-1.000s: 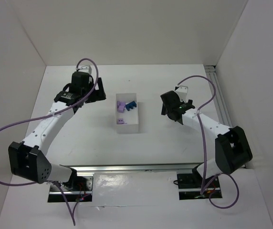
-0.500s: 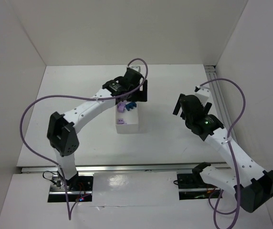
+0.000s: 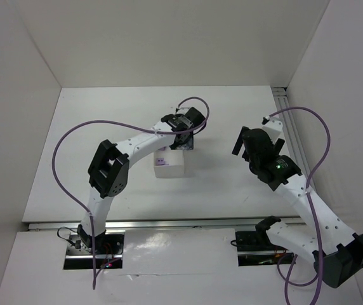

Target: Build the wood block tower

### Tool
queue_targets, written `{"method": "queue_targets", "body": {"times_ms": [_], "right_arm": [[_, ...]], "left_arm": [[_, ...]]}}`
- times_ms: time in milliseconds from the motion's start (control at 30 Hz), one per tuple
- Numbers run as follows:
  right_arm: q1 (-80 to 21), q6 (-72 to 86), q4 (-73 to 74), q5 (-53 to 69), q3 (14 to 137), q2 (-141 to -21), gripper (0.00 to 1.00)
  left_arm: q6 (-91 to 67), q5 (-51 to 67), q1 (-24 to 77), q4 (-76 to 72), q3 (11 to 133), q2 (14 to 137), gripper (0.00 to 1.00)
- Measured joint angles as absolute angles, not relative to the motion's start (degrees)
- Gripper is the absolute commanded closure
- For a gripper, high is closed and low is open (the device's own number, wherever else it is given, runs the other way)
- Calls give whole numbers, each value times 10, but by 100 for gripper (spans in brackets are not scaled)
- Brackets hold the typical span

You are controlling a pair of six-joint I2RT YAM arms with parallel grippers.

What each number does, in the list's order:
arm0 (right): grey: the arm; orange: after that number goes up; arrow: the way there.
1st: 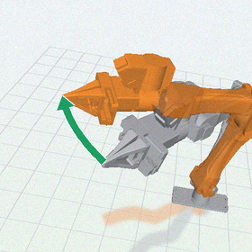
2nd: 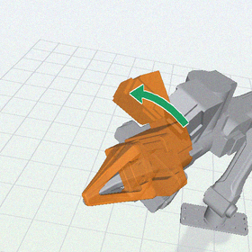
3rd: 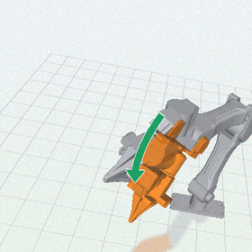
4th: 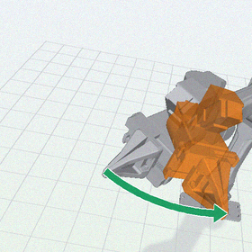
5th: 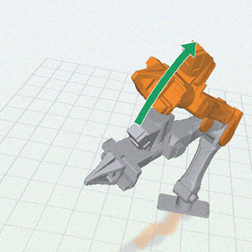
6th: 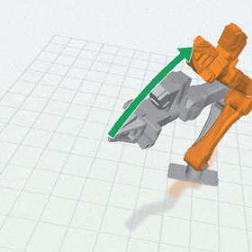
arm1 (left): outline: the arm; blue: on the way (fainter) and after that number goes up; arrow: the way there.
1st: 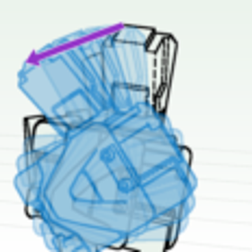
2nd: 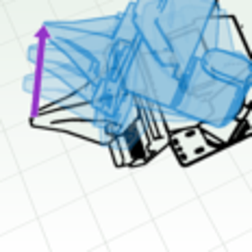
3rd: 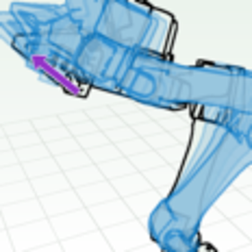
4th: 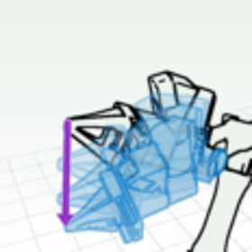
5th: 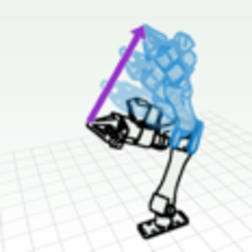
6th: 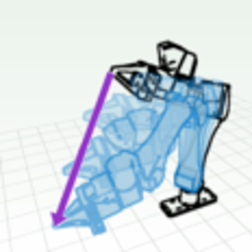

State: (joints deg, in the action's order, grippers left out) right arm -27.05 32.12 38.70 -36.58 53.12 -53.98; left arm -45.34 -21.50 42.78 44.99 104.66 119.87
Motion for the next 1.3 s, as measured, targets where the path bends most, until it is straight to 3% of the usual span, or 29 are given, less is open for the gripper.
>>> {"method": "queue_targets", "body": {"times_ms": [233,400,700,900,1300], "right_arm": [[-270,321,387,-362,531,-545,0],[-270,321,387,-361,531,-546,0],[-270,315,387,-353,532,-556,0],[-270,310,388,-352,550,-558,0],[-270,310,393,-350,560,-558,0]], "left_arm": [[-463,-223,423,451,1059,1210,69],[-464,-216,420,455,1078,1228,100],[-419,-130,400,459,1096,1227,100],[-380,64,355,438,1098,1171,100],[-460,423,282,127,954,1132,100]]}}
